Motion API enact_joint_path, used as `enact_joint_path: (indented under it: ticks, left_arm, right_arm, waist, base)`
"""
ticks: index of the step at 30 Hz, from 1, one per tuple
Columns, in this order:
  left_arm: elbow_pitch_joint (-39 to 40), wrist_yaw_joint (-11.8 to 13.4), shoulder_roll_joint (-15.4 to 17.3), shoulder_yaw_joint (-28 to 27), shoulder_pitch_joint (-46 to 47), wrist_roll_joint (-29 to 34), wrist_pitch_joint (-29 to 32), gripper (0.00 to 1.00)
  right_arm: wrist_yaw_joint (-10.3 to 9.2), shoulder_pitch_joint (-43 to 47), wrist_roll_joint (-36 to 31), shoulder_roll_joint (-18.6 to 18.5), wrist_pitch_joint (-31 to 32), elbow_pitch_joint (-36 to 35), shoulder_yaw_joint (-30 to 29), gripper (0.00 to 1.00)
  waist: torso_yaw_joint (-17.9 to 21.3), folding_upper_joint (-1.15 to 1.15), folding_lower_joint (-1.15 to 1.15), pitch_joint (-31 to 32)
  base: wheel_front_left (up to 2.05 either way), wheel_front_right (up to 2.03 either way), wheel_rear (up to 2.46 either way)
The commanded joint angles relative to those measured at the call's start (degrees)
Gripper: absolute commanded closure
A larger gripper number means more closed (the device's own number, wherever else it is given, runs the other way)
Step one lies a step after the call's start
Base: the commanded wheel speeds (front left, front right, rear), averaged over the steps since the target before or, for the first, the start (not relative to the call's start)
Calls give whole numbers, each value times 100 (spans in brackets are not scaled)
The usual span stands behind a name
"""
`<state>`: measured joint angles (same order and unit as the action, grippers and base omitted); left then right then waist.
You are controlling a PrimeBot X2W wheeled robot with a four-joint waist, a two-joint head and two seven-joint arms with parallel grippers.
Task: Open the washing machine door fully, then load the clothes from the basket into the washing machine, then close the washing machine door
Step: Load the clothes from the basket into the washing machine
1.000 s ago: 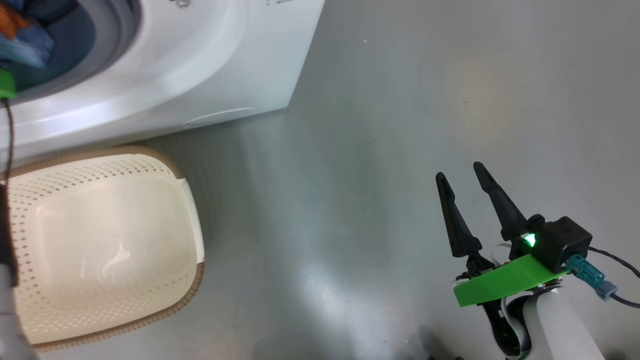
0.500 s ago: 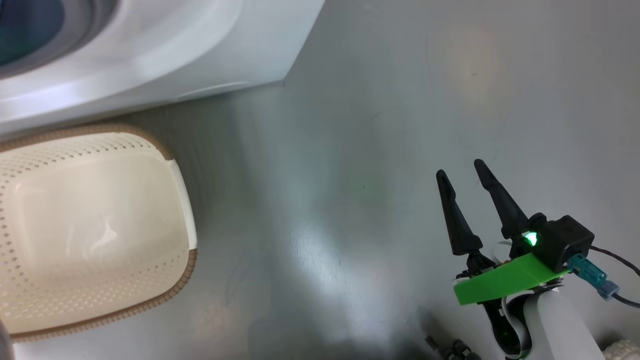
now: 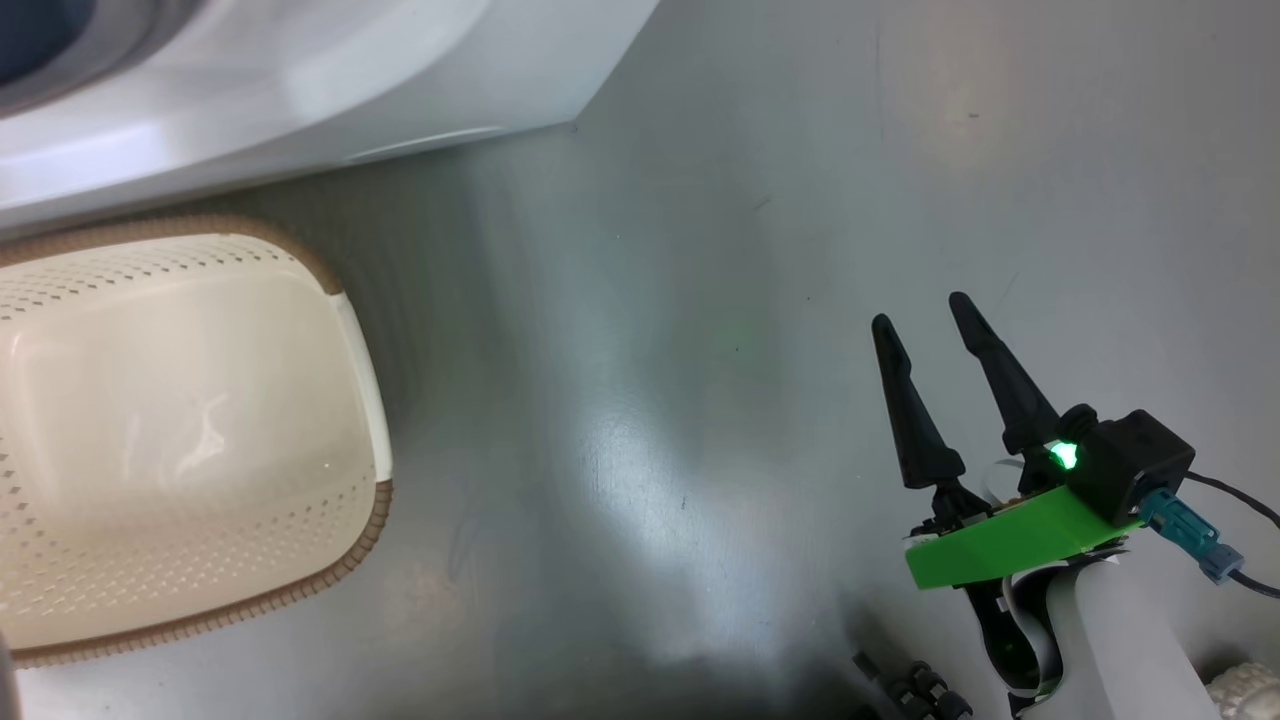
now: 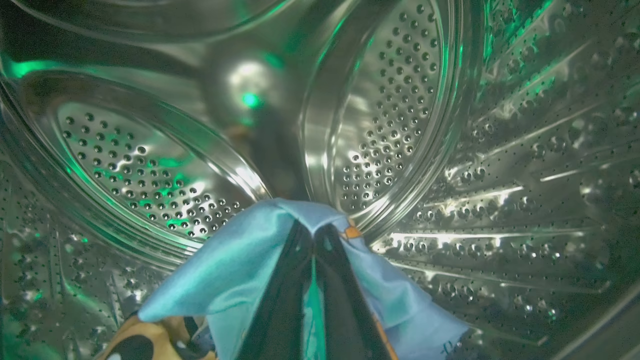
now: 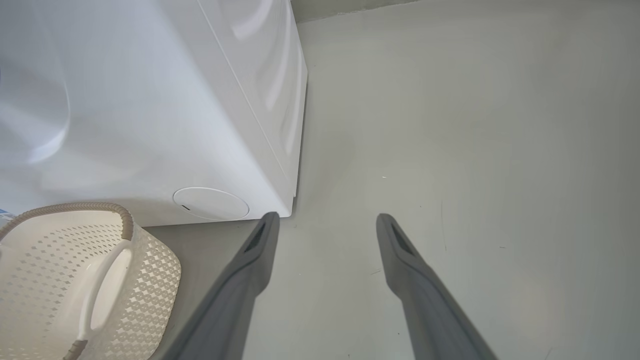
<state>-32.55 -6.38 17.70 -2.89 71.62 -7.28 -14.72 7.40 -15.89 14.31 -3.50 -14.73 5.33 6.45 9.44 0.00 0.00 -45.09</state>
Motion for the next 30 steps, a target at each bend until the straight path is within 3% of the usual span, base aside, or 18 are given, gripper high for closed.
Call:
enact_joint_path:
  ticks: [1, 2, 3, 4, 13, 30]
  left_arm:
    - [74, 17, 225, -140, -269, 18, -27, 100]
    - [-54, 12, 209, -178, -309, -18, -27, 100]
    - [-189, 5, 194, -202, -327, -49, -27, 65]
    - [-362, -2, 173, -215, -334, -85, -27, 0]
    - [-1472, -43, 31, -124, -16, -221, -28, 0]
    - [-1455, -73, -175, -180, -478, -361, -28, 0]
  right_arm:
    - [9, 96, 46, 22, -27, -84, 129, 0]
    - [9, 91, 47, 21, -27, -73, 139, 0]
    - [9, 89, 48, 18, -27, -65, 145, 0]
    - [9, 89, 49, 14, -27, -58, 148, 0]
    - [9, 93, 42, -7, -27, -25, 86, 0]
    - [9, 115, 37, -32, -27, 47, 70, 0]
  waist:
    - [0, 0, 0, 28]
    - [2, 0, 0, 47]
    - [1, 0, 0, 63]
    - [-2, 0, 0, 79]
    - [-113, 0, 0, 218]
    - [-299, 0, 0, 763]
  base:
    - [0, 0, 0]
    - [0, 0, 0]
    - [0, 0, 0]
    - [0, 0, 0]
    - [0, 0, 0]
    - [0, 0, 0]
